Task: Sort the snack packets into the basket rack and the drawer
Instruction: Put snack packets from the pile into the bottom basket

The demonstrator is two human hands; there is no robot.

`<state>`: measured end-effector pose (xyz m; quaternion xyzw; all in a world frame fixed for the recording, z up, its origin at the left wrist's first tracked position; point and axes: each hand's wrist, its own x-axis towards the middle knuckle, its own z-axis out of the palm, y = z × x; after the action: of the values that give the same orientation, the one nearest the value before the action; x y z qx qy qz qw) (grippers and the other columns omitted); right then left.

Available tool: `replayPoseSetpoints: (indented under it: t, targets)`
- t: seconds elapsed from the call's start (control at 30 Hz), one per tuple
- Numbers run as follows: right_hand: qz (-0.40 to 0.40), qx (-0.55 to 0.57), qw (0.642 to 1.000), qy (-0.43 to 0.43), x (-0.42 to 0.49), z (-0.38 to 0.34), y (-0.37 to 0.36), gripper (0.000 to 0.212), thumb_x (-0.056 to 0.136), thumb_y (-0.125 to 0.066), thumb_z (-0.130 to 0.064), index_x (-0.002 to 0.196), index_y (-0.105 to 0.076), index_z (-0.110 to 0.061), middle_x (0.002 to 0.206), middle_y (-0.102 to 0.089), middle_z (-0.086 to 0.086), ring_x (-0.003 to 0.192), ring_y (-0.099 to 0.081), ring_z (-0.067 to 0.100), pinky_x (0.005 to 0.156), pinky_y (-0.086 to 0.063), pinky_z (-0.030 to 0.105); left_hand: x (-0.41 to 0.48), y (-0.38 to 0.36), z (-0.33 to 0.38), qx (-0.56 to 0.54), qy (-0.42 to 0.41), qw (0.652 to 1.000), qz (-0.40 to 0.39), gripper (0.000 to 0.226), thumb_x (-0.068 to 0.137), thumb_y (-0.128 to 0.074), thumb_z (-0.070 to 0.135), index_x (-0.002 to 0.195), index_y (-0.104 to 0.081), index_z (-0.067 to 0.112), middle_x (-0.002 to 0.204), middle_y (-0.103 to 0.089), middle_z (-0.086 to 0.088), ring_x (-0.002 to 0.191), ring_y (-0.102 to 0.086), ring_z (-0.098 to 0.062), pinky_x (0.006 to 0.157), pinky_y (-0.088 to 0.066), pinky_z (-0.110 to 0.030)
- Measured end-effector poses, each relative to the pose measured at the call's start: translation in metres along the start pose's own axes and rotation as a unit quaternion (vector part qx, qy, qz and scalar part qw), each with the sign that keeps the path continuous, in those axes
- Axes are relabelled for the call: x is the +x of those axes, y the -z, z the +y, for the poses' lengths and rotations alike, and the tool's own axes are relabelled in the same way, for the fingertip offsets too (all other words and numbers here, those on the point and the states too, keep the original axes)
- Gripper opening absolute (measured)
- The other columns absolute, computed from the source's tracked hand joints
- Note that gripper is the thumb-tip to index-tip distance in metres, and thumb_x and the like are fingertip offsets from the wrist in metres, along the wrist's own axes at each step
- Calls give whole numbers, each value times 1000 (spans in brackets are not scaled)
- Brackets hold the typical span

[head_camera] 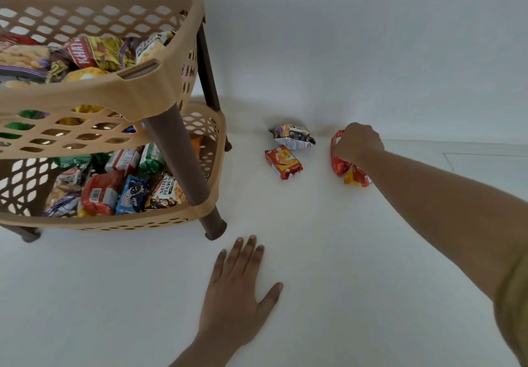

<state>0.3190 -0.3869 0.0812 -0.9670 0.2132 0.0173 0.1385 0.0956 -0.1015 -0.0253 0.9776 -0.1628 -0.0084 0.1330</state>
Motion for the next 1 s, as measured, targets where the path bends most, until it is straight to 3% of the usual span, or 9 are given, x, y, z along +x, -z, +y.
replayPoseSetpoints:
  t: [0.27,0.43,0.5,0.6,0.77,0.9,1.0]
  targets:
    - [-9,-23,1000,10,10,3,-22,22,69,-70,-28,74,-53,-14,71,-52,5,72,-54,28,60,-42,29,0,0,1,10,3,1000,-4,74,94,-24,70,151,-33,24,162,-17,7,150,-3,-11,121,-11,-41]
    - [36,41,999,-4,4,-1,-13,45,60,-79,-45,73,-47,-16,62,-45,-1,59,-50,22,51,-35,24,-1,-1,0,12,0,1000,0,73,94,-25,70,150,-33,24,162,-18,7,150,-3,-11,122,-8,-39]
    - [54,63,997,2,-5,-4,-3,45,59,-77,-46,66,-43,-17,61,-49,-1,50,-45,15,45,-29,21,-1,0,0,12,1,1000,5,73,94,-23,71,150,-33,25,162,-19,8,150,-3,-11,121,-8,-39]
    - [50,101,994,-5,-31,-9,15,43,58,-73,-49,67,-45,-17,63,-53,1,52,-48,13,45,-29,20,0,1,0,12,0,1000,9,75,93,-20,72,151,-30,26,162,-16,9,150,0,-9,120,-1,-37]
    - [40,185,981,-49,-110,-7,28,45,51,-57,-57,64,-64,-14,59,-65,1,59,-62,21,50,-39,24,-1,2,-1,3,0,1000,2,80,90,-13,75,153,-22,27,163,-7,11,149,9,-8,120,5,-36]
    - [-7,339,937,-84,-194,1,11,36,63,-65,-59,59,-69,-24,53,-65,-7,61,-63,20,59,-51,34,-4,9,-3,-15,-15,1000,-2,80,91,-11,72,155,-19,24,164,-2,9,148,12,-8,120,10,-34]
    - [-72,469,871,-128,-252,8,-15,23,74,-76,-37,72,-72,-15,61,-70,2,58,-63,18,66,-58,44,-13,13,-5,-35,-38,999,16,74,96,-15,66,153,-27,20,164,1,9,148,12,-10,119,14,-37]
